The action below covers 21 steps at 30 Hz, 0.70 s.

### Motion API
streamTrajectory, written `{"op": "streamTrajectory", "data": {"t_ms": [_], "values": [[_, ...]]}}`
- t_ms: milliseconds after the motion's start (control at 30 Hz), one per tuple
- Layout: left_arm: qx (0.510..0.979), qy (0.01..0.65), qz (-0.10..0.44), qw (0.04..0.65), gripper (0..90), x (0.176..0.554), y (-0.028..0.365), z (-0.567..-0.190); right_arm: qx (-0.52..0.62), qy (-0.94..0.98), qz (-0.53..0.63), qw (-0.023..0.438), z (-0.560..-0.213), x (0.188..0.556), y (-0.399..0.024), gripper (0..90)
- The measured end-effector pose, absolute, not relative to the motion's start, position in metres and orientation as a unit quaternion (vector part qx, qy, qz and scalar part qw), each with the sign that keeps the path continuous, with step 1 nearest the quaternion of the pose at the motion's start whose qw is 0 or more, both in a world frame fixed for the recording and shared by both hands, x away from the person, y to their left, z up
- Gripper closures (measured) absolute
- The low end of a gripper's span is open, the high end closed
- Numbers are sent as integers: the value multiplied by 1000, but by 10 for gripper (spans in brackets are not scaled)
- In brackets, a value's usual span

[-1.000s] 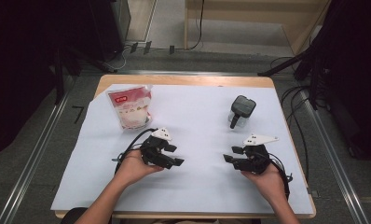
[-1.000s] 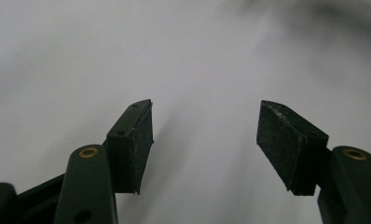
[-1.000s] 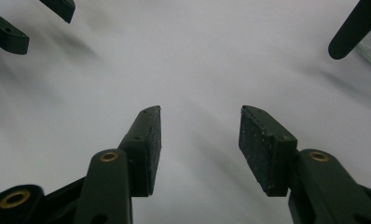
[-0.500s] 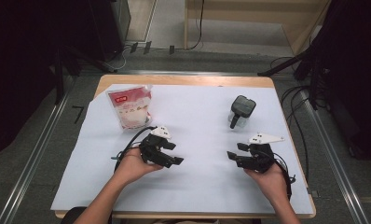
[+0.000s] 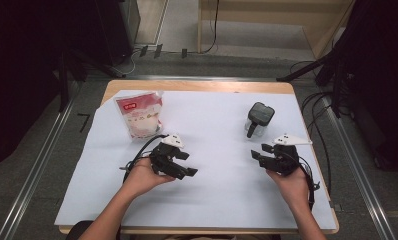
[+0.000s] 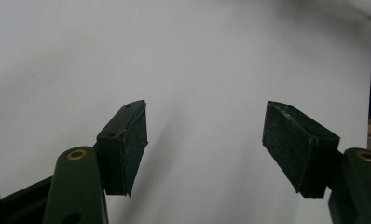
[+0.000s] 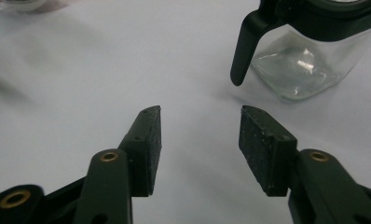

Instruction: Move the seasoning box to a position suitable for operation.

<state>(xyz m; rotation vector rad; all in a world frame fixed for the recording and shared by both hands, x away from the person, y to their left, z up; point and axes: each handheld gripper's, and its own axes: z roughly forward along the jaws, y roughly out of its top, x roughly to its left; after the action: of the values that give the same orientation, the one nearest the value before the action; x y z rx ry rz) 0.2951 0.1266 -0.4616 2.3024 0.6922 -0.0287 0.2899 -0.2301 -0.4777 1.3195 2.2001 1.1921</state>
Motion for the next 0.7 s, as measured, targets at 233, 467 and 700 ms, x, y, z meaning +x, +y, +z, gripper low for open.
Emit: {"op": "streamTrajectory", "data": {"t_ms": [233, 467, 700], "values": [[892, 270, -12, 362, 326, 295, 127, -462, 478, 758, 412, 162, -480, 304, -223, 690], [892, 273, -11, 360, 338, 297, 128, -462, 486, 755, 405, 175, -481, 329, -203, 900], [892, 272, -13, 360, 342, 297, 129, -462, 497, 746, 402, 186, -477, 347, -181, 900]]}}
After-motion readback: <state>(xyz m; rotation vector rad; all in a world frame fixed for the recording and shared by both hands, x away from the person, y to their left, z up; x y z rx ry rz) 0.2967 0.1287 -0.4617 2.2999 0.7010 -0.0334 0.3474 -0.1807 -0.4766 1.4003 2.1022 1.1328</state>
